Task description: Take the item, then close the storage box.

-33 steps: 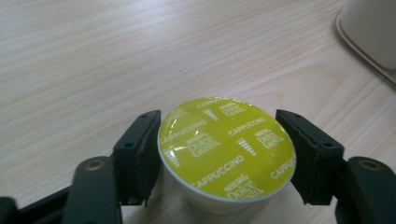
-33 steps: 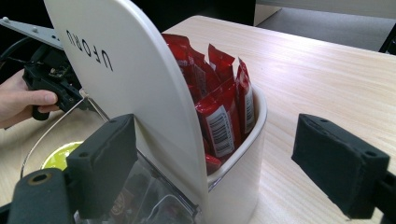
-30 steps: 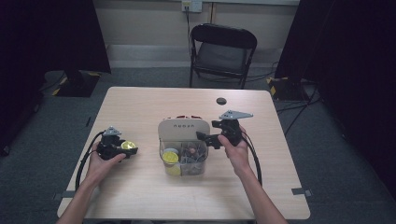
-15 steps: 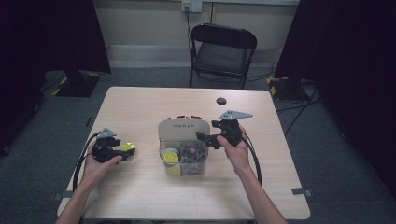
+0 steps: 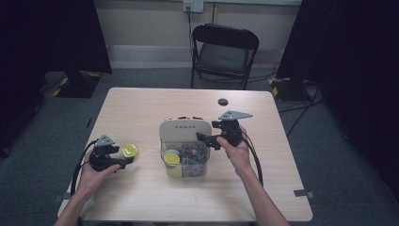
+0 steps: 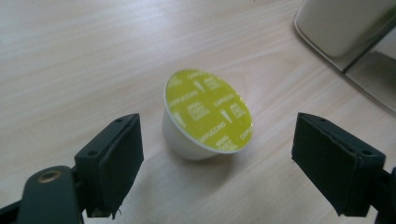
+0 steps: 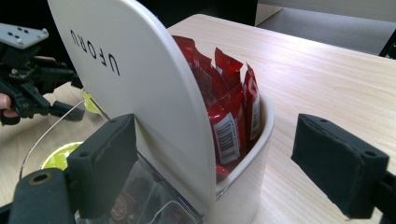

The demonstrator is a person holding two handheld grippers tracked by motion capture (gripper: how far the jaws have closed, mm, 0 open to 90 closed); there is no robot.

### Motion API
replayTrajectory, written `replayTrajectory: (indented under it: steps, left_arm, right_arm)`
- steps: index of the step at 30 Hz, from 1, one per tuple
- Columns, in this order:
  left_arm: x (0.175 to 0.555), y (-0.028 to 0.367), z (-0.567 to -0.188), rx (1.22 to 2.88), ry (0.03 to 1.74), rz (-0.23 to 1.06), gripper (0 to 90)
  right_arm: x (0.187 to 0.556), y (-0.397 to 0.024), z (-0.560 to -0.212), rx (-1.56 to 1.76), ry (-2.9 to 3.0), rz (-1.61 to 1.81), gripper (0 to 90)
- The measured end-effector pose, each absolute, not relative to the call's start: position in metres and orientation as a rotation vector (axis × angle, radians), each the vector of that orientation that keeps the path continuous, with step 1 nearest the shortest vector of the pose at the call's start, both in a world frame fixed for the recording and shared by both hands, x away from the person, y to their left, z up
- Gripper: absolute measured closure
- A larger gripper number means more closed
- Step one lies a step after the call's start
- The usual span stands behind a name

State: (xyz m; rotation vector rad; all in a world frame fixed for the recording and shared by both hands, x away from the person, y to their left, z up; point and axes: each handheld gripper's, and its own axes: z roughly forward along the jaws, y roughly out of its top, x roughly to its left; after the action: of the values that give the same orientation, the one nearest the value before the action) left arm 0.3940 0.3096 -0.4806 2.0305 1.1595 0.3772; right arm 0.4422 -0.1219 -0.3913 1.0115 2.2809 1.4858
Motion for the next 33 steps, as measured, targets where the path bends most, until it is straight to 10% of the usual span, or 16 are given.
replayTrajectory:
  steps: [33]
  left_arm:
    - [0.369,0.306,-0.502,2.073,1.139,0.506,14.3]
  right_arm:
    - [0.432,-0.122,-0.377,0.977,2.259,1.581,43.1]
